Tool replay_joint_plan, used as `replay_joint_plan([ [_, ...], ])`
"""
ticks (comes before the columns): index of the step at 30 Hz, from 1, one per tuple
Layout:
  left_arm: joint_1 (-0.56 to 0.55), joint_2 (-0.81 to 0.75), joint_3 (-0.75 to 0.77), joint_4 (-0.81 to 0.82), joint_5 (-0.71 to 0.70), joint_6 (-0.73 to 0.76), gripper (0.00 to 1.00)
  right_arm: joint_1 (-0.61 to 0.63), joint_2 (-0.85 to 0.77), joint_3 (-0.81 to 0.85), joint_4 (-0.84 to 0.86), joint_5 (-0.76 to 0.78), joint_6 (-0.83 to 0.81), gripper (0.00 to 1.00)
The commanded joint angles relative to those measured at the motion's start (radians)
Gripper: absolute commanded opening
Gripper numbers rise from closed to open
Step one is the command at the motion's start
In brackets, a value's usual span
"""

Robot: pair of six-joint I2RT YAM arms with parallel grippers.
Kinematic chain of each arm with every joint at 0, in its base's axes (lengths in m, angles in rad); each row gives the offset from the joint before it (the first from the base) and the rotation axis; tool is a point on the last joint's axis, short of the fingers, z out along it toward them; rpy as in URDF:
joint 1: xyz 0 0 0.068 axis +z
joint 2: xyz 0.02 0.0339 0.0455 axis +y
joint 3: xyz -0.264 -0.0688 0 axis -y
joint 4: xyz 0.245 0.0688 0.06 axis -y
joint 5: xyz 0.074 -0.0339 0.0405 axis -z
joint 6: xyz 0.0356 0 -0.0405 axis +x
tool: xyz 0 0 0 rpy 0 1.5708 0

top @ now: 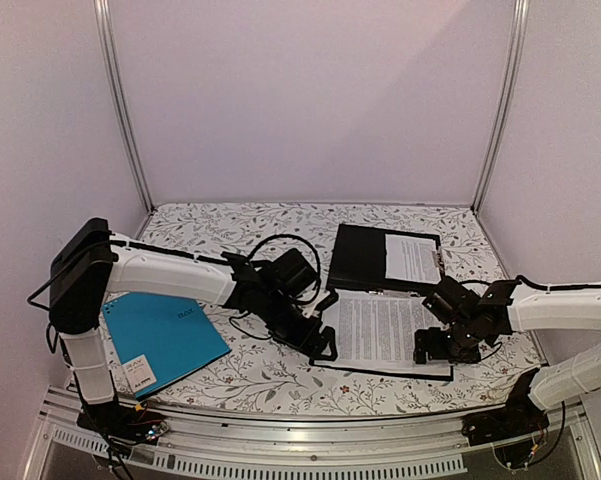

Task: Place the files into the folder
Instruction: Adjust the file with the spring clip on the folder.

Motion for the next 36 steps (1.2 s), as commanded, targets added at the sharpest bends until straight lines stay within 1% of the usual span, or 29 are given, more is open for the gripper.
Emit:
replay_joint_plan([
  [1, 0.018, -0.02, 0.0, -0.013, -0.017, -0.004, 0.89, -0.006, 0.004, -0.01, 0.019, -0.022, -0.005, 0.97],
  [14, 0.025, -0.001, 0.001, -0.017, -0.017, -0.008, 0.89, -0.006, -0.015, -0.004, 0.011, -0.038, -0.004, 0.96],
  [19, 0.024, 0.002, 0.001, -0.026, -0.031, 0.004, 0.88, -0.006, -0.019, -0.001, -0.012, -0.018, -0.006, 0.96],
  [23, 0.017, -0.019, -0.006, -0.037, -0.076, 0.036, 0.89, -0.006, -0.032, 0.008, -0.036, -0.005, -0.009, 0.97],
  [29, -0.026, -0.058, -0.024, -0.058, -0.159, 0.144, 0.89, -0.006, -0.036, 0.028, -0.066, 0.01, -0.022, 0.98],
  [36, -0.077, -0.023, -0.017, -0.079, -0.256, 0.2, 0.89, -0.006, -0.018, 0.039, -0.064, 0.009, -0.031, 0.98],
])
